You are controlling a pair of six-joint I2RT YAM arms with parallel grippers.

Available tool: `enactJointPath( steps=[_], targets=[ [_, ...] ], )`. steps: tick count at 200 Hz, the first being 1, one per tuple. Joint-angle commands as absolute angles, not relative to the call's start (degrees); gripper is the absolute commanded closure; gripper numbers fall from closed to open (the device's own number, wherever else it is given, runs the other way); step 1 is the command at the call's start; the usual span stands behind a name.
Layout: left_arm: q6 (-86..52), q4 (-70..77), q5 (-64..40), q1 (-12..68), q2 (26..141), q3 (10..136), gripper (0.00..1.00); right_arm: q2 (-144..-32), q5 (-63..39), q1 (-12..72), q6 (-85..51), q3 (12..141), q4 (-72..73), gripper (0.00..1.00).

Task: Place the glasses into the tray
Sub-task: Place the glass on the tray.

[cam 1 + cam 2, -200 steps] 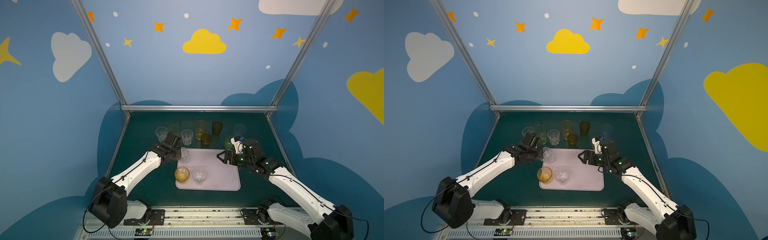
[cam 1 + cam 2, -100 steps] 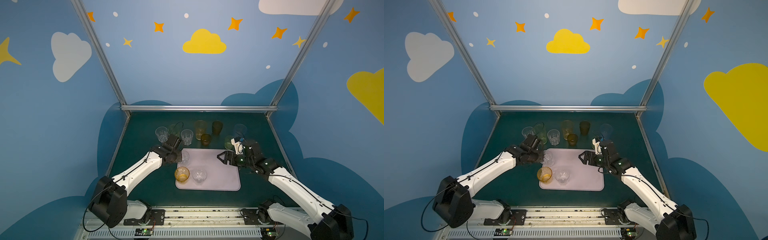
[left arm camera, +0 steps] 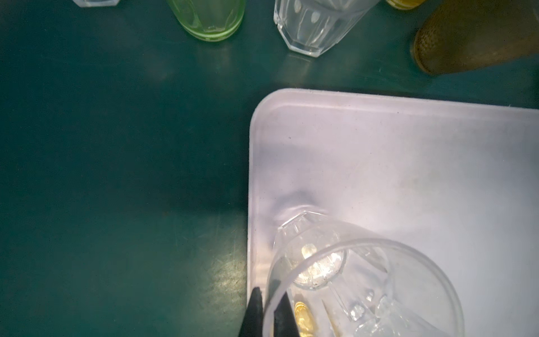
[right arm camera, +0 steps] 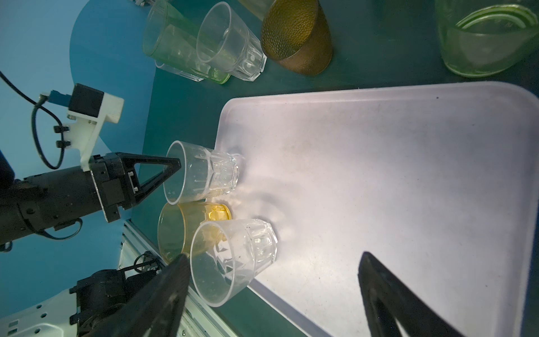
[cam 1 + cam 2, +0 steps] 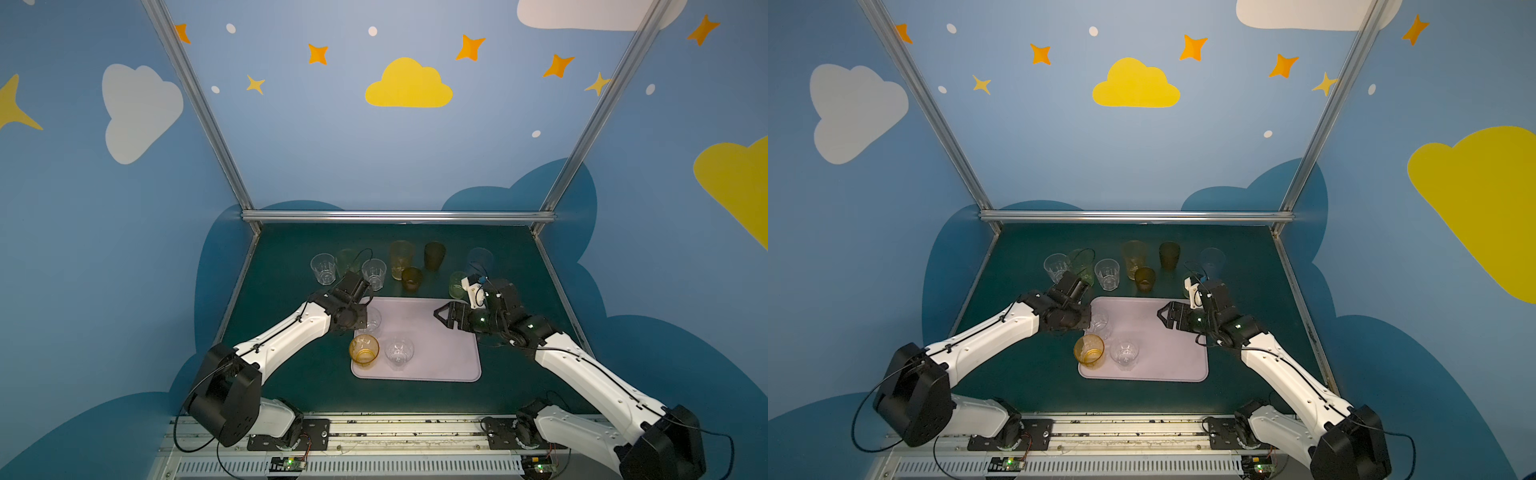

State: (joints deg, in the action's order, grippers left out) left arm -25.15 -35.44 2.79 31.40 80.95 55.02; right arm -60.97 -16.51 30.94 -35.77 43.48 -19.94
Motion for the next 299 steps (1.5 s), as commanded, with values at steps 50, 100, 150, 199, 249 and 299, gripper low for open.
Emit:
enactJointPath(
  steps=[50, 100, 150, 199, 249, 299],
  targets=[
    [-26.54, -35.86, 2.32, 31.72, 81.87, 54.58, 0.96, -62.13, -16.41, 30.85, -35.95, 42.76, -19.21, 0.10],
    [-26.72, -36.05, 4.84, 31.79, 81.25, 54.94, 0.69, -61.99, -16.34, 30.84, -35.77, 42.45, -19.68, 0.09],
    [-27.01, -37.97, 12.32, 31.42, 78.25, 55.28, 0.39, -61.43, -15.43, 30.68, -35.60, 42.33, -20.29, 0.09],
    [-26.78, -33.79, 14.93, 27.95, 70.63, 52.29, 0.04, -61.05, -15.84, 30.75, -35.50, 43.09, -21.23, 0.09],
    [-29.96, -21.92, 8.80, 22.10, 61.57, 43.31, 0.00, -60.52, -13.31, 30.69, -34.10, 47.33, -26.97, 0.09],
    [-32.64, -21.18, 7.01, 20.12, 56.61, 39.45, 0.00, -60.81, -2.95, 30.45, -31.38, 53.58, -35.99, 0.10]
  ],
)
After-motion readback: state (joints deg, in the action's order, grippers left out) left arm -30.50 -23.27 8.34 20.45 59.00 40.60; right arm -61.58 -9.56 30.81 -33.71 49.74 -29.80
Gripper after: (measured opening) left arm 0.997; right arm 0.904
